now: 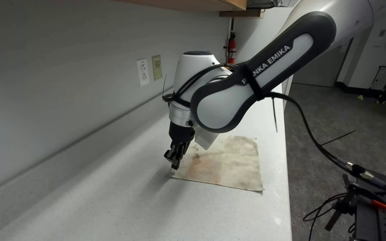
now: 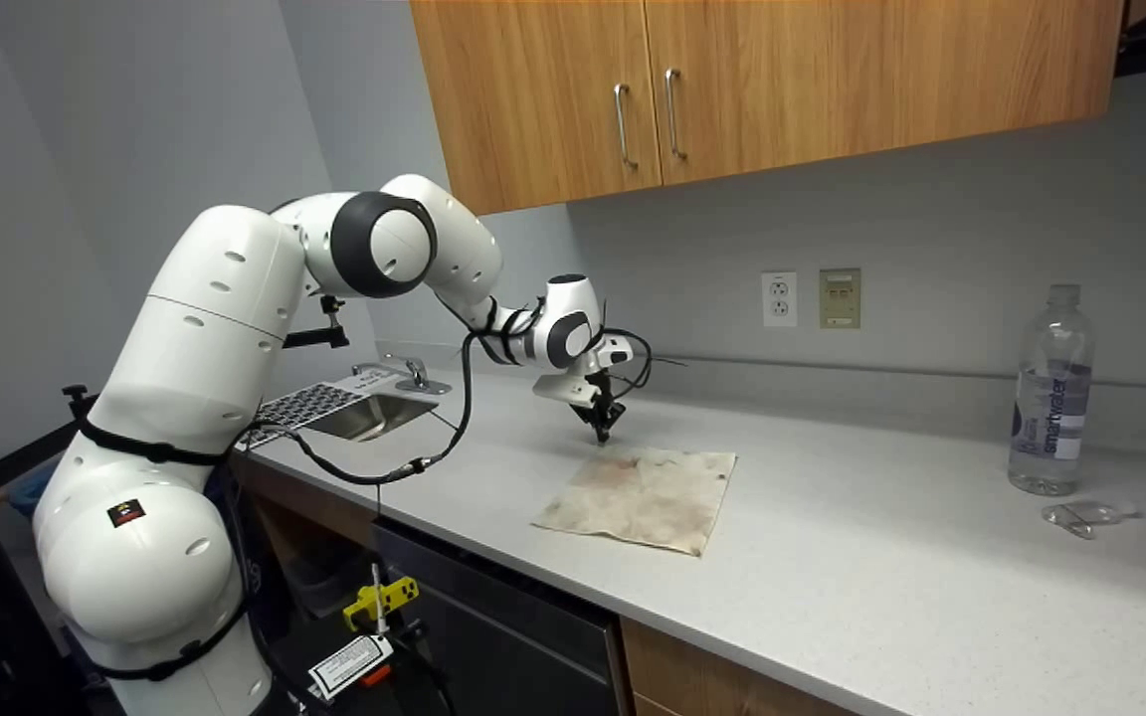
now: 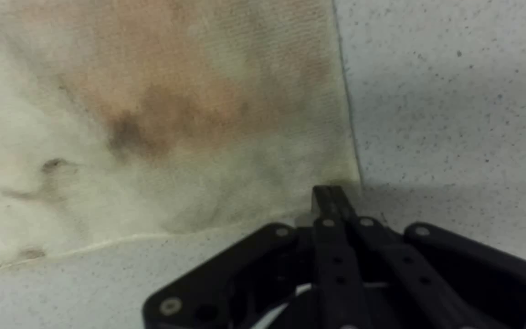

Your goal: Unfold the napkin completely

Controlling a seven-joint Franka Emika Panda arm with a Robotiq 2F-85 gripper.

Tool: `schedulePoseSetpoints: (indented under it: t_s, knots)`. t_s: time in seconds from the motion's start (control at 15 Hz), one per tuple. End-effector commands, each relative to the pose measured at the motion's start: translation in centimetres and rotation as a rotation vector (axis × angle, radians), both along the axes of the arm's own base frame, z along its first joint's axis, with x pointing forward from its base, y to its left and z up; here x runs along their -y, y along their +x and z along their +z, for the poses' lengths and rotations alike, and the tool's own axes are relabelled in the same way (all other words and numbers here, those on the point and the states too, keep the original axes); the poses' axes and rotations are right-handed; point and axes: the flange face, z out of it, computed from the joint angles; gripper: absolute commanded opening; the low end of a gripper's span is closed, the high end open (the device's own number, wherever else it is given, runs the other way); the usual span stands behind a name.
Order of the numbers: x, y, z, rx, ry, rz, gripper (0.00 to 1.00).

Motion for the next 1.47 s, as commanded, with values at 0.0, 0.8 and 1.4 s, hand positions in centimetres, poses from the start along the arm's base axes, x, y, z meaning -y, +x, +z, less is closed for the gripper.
schedulePoseSetpoints:
  t_s: [0.0, 0.8, 1.4]
  knots:
    - [0.1, -2.8, 3.3, -0.042, -0.068, 0.029, 0.0]
    - [4.2, -14.7, 9.7, 0.102, -0.158, -0.011, 0.0]
    - [6.3, -19.5, 16.6, 0.328, -0.215, -0.094, 0.34]
